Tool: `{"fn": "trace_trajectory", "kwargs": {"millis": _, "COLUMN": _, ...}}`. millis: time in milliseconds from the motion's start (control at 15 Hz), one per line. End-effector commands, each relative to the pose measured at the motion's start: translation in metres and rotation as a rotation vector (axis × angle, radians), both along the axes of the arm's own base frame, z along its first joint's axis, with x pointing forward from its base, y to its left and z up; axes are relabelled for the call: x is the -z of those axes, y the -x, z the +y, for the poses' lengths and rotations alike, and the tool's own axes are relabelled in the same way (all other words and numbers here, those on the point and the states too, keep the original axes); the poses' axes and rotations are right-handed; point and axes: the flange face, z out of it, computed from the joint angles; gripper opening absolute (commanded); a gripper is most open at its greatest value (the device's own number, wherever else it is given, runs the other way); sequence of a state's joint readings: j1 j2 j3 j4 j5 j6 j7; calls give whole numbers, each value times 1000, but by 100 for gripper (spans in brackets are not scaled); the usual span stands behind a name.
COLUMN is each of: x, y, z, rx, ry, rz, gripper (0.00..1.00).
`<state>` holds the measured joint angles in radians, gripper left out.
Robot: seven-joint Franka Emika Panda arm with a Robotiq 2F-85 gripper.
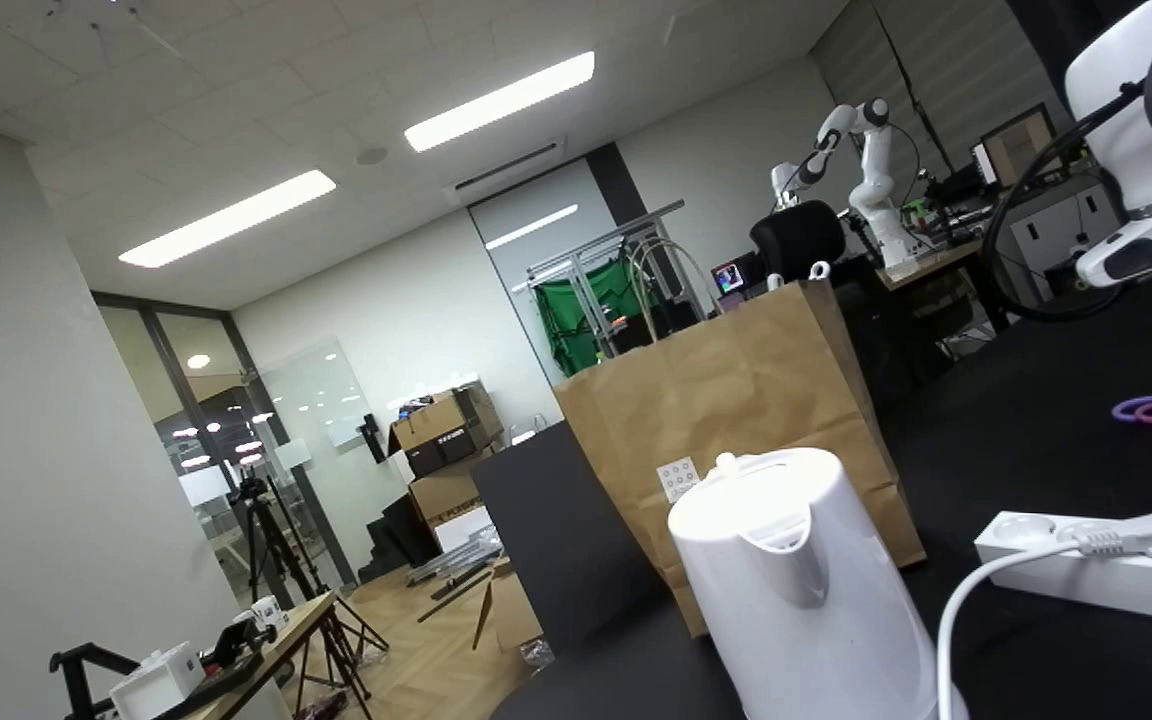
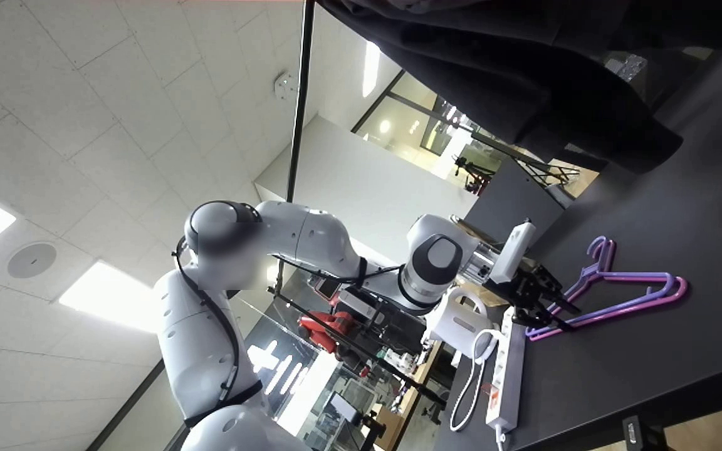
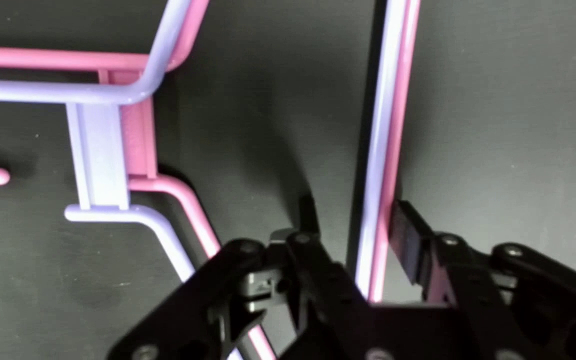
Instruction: Put the hangers on the bar
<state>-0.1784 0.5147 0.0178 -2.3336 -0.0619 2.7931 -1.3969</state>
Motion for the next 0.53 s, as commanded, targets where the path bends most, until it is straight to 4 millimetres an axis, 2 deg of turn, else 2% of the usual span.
{"fn": "trace_trajectory", "kwargs": {"millis": 0, "x": -2, "y": -3, "z": 0, "rx": 29, "ry": 16, "rz": 8, "gripper": 11}}
{"fn": "trace_trajectory", "kwargs": {"millis": 67, "x": -2, "y": -3, "z": 0, "rx": 31, "ry": 17, "rz": 10, "gripper": 5}}
{"fn": "trace_trajectory", "kwargs": {"millis": 200, "x": -1, "y": -2, "z": -1, "rx": 36, "ry": 18, "rz": 18, "gripper": 0}}
{"fn": "trace_trajectory", "kwargs": {"millis": 267, "x": -1, "y": -2, "z": -1, "rx": 39, "ry": 21, "rz": 21, "gripper": 34}}
{"fn": "trace_trajectory", "kwargs": {"millis": 333, "x": -1, "y": -2, "z": 0, "rx": 40, "ry": 22, "rz": 24, "gripper": 33}}
{"fn": "trace_trajectory", "kwargs": {"millis": 467, "x": -3, "y": -2, "z": 0, "rx": 44, "ry": 23, "rz": 29, "gripper": 42}}
